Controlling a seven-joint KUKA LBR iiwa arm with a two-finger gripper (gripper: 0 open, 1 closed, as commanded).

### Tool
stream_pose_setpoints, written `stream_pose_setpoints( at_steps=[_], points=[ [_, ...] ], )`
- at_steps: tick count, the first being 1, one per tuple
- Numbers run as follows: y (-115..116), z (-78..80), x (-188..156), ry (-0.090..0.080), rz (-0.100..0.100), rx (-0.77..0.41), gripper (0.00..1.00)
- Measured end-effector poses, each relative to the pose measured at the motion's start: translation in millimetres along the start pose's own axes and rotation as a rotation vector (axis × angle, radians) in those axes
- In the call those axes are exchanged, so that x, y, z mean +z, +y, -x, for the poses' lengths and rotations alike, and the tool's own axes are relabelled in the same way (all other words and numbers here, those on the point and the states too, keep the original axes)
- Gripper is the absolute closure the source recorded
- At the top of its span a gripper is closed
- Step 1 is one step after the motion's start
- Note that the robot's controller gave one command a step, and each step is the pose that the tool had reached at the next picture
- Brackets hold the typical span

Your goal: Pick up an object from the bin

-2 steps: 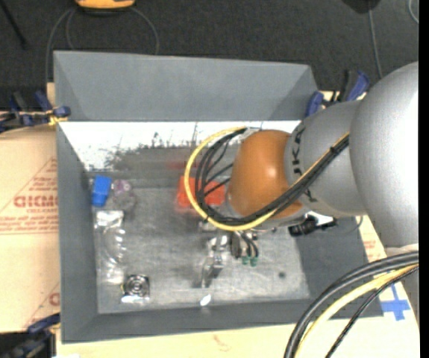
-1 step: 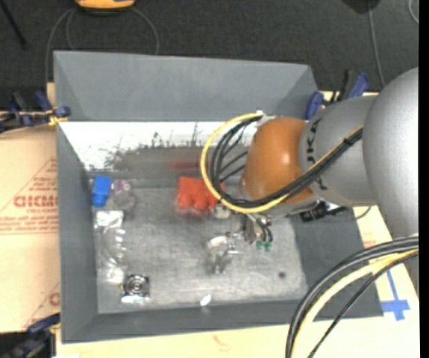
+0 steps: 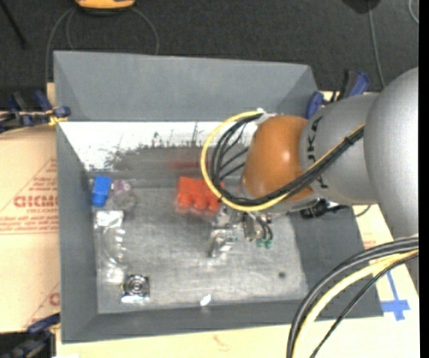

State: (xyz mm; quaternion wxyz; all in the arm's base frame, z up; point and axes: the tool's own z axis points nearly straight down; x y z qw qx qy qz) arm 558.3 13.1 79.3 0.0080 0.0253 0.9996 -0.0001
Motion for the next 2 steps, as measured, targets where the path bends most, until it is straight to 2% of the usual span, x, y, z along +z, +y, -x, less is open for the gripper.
stream_pose_setpoints(
  at_steps=[1,2],
  points=[
    [35.6,13.7,-162.0,0.004,0.003,0.057,1.0],
    [25.6,-10.7,-192.8,0.008,-0.002,0.037,1.0]
  ],
)
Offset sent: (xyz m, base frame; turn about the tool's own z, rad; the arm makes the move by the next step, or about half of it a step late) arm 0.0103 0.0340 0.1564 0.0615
